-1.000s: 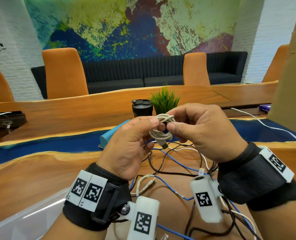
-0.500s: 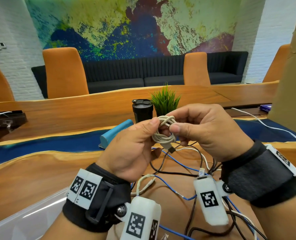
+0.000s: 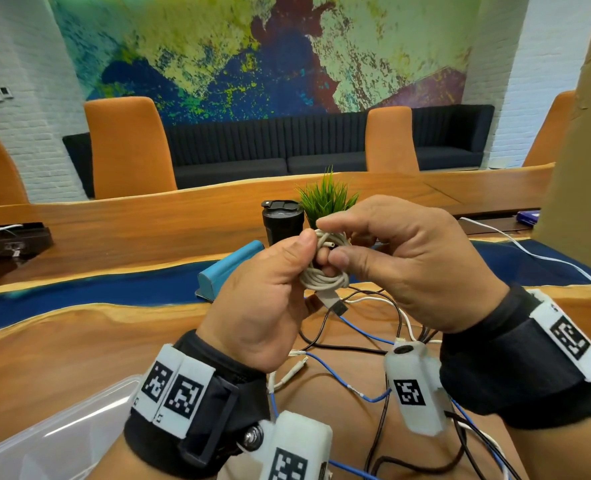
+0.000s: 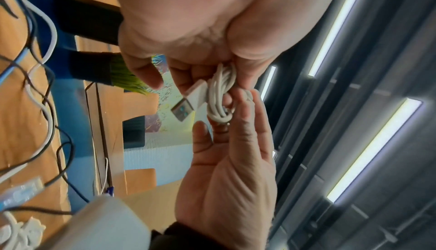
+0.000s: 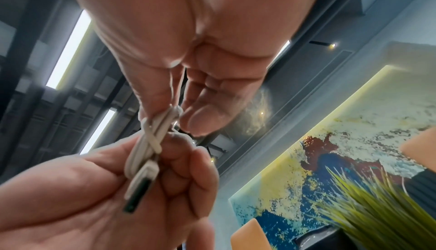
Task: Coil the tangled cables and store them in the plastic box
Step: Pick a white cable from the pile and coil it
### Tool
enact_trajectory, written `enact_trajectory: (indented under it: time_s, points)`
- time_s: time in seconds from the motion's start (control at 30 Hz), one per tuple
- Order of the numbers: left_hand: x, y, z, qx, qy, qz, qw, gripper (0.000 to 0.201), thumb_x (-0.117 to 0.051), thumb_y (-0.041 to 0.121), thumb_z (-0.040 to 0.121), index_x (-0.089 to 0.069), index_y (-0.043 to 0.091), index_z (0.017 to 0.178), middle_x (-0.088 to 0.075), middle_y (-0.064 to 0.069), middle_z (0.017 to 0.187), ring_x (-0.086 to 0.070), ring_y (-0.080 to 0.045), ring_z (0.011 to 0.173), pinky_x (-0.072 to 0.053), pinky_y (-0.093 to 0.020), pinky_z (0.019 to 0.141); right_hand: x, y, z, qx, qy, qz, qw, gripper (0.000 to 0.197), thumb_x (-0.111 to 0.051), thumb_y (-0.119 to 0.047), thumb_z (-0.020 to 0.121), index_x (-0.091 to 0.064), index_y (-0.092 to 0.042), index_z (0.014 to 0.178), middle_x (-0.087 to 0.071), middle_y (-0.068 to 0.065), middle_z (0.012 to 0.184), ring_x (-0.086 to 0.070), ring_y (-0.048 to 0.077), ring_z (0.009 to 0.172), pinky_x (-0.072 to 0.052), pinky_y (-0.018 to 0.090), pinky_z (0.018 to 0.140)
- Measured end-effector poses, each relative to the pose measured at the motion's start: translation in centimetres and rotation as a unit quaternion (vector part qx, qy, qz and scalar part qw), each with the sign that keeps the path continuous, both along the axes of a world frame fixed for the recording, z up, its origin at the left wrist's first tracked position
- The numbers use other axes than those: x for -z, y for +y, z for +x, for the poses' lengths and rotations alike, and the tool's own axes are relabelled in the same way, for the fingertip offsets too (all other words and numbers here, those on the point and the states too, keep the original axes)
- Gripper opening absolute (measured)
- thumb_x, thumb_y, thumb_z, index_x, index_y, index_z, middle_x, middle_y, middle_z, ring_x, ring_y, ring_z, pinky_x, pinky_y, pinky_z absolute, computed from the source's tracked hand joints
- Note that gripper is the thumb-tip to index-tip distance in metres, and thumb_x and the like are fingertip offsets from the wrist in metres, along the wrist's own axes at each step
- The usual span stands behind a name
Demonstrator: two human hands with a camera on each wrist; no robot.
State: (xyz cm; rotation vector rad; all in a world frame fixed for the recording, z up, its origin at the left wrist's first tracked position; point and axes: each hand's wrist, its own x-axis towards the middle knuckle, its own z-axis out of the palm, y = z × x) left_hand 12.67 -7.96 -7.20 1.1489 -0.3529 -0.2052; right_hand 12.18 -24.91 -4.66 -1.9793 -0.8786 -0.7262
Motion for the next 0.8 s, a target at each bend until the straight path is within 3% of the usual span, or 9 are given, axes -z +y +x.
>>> enact_trajectory:
  time_s: [0.1, 0.2, 0.3, 0.37, 0.43, 0.57, 0.7, 0.8]
  points:
    - [0.2, -0.2, -0.1, -0.013, -0.064, 0.023, 0.998, 0.027, -0.053, 0.036, 0.089, -0.072, 0.02, 0.079, -0.064, 0.002, 0.073, -0.061, -0.009, 0.069, -0.048, -0.032, 0.072, 0.0, 0.1, 0.0, 0.016, -0.031, -0.007, 0.999, 0.019, -0.069, -0.02, 0.086, -0.073, -0.012, 0.102, -0.067, -0.003, 0.091, -0.064, 0.015, 0.088, -0.051, 0.025, 0.074]
    - [0.3, 0.1, -0.2, -0.05, -0.185, 0.116, 0.975, 0.035, -0.045, 0.037, 0.099, -0.066, 0.017, 0.079, -0.063, -0.002, 0.078, -0.059, -0.013, 0.075, -0.05, -0.032, 0.075, 0.0, 0.3, -0.1, 0.024, -0.035, 0.012, 0.999, 0.012, -0.067, -0.018, 0.087, -0.072, -0.011, 0.096, -0.067, -0.004, 0.087, -0.064, 0.013, 0.083, -0.051, 0.023, 0.071]
    - [0.1, 0.5, -0.4, -0.102, -0.309, 0.217, 0.92, 0.039, -0.037, 0.033, 0.102, -0.061, 0.008, 0.083, -0.058, 0.003, 0.076, -0.055, -0.007, 0.072, -0.047, -0.02, 0.067, 0.0, 0.5, -0.4, -0.017, 0.032, 0.066, 0.997, 0.009, -0.067, -0.015, 0.086, -0.07, -0.01, 0.093, -0.069, 0.0, 0.081, -0.067, 0.014, 0.072, -0.055, 0.024, 0.061]
    - [-0.2, 0.8, -0.5, -0.134, -0.364, 0.254, 0.886, 0.038, -0.037, 0.031, 0.102, -0.061, 0.006, 0.086, -0.056, 0.007, 0.074, -0.053, -0.004, 0.069, -0.043, -0.016, 0.062, -0.2, 0.8, -0.6, -0.052, 0.089, 0.114, 0.988, 0.01, -0.068, -0.015, 0.084, -0.069, -0.008, 0.091, -0.07, 0.007, 0.078, -0.069, 0.019, 0.066, -0.058, 0.033, 0.057]
    - [-0.4, 1.0, -0.6, -0.154, -0.398, 0.284, 0.859, 0.037, -0.038, 0.033, 0.103, -0.062, 0.009, 0.089, -0.06, 0.005, 0.077, -0.055, -0.008, 0.07, -0.043, -0.018, 0.061, -0.4, 0.9, -0.9, -0.083, 0.146, 0.157, 0.973, 0.014, -0.071, -0.017, 0.082, -0.068, -0.006, 0.09, -0.069, 0.014, 0.076, -0.069, 0.026, 0.064, -0.059, 0.038, 0.056]
    - [-0.1, 1.1, -0.4, -0.179, -0.433, 0.335, 0.818, 0.039, -0.034, 0.043, 0.101, -0.062, 0.017, 0.095, -0.061, 0.0, 0.081, -0.057, -0.017, 0.075, -0.044, -0.022, 0.064, -0.7, 1.0, -1.4, -0.108, 0.259, 0.218, 0.935, 0.018, -0.074, -0.022, 0.076, -0.069, -0.007, 0.086, -0.067, 0.021, 0.075, -0.062, 0.034, 0.065, -0.054, 0.039, 0.054]
    - [-0.1, 0.9, -0.5, -0.183, -0.432, 0.334, 0.818, 0.037, -0.036, 0.044, 0.101, -0.062, 0.019, 0.094, -0.061, 0.004, 0.081, -0.057, -0.015, 0.074, -0.044, -0.019, 0.062, -0.8, 0.7, -1.3, -0.118, 0.303, 0.226, 0.918, 0.026, -0.07, -0.023, 0.074, -0.068, -0.004, 0.091, -0.067, 0.019, 0.08, -0.06, 0.036, 0.071, -0.051, 0.036, 0.056]
    - [-0.3, 0.6, -0.4, -0.189, -0.371, 0.286, 0.863, 0.033, -0.04, 0.039, 0.1, -0.061, 0.019, 0.085, -0.06, 0.01, 0.074, -0.055, -0.006, 0.068, -0.041, -0.015, 0.059, -0.8, 0.7, -1.2, -0.113, 0.319, 0.211, 0.917, 0.038, -0.067, -0.024, 0.073, -0.066, 0.001, 0.101, -0.069, 0.02, 0.086, -0.062, 0.028, 0.07, -0.051, 0.029, 0.054]
